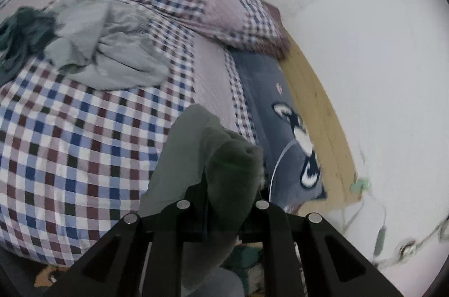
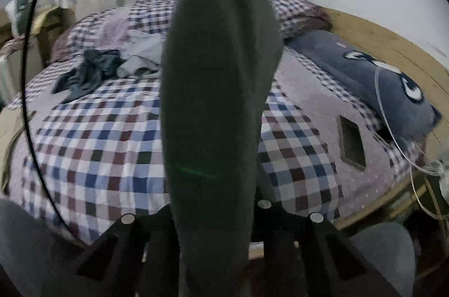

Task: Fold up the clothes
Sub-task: 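Carry the hanging dark green shirt with both grippers toward the beige folded cloth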

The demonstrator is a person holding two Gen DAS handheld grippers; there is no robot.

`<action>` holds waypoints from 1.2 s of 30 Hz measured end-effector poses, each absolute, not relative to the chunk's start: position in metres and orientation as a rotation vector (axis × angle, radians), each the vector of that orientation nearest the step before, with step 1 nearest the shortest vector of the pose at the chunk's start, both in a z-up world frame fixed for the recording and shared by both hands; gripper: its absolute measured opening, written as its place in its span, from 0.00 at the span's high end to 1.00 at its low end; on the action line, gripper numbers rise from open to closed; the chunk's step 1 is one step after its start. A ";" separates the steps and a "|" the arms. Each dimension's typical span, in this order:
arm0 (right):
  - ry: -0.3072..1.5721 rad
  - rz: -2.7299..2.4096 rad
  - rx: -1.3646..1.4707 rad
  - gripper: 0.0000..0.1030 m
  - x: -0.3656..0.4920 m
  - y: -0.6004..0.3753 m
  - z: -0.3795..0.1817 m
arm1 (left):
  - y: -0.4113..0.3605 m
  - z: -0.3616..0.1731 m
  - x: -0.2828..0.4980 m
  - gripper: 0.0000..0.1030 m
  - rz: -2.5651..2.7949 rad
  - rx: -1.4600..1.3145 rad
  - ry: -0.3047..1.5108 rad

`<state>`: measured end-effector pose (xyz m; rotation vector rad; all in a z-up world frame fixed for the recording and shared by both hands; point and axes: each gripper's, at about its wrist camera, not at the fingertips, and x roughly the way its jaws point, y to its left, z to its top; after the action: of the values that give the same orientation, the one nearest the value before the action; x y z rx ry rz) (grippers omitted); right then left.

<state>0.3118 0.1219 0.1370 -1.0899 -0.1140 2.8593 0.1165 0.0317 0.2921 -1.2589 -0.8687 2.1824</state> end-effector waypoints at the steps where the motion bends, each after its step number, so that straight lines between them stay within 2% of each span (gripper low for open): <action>1: -0.131 2.886 -1.092 0.86 0.315 0.125 0.141 | 0.019 0.291 0.116 0.88 2.189 -1.251 -0.910; 5: -0.228 3.037 -1.101 0.90 0.325 0.134 0.165 | -0.033 0.291 0.121 0.88 2.217 -1.201 -1.047; 12: -0.383 3.225 -1.021 0.90 0.327 0.136 0.224 | -0.133 0.297 0.155 0.88 2.251 -1.074 -1.252; 17: -0.618 3.327 -0.953 0.91 0.317 0.101 0.258 | -0.212 0.306 0.187 0.88 2.288 -0.971 -1.381; 25: -0.869 3.562 -0.909 0.91 0.274 -0.010 0.294 | -0.349 0.321 0.237 0.88 2.429 -0.810 -1.561; 36: -1.137 3.736 -0.925 0.91 0.196 -0.215 0.289 | -0.539 0.304 0.238 0.88 2.656 -0.718 -1.742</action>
<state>0.1965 -0.2153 0.2887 -0.9251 -1.1370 3.7358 0.2383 -0.5394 0.3042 -0.7176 -1.7415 2.6559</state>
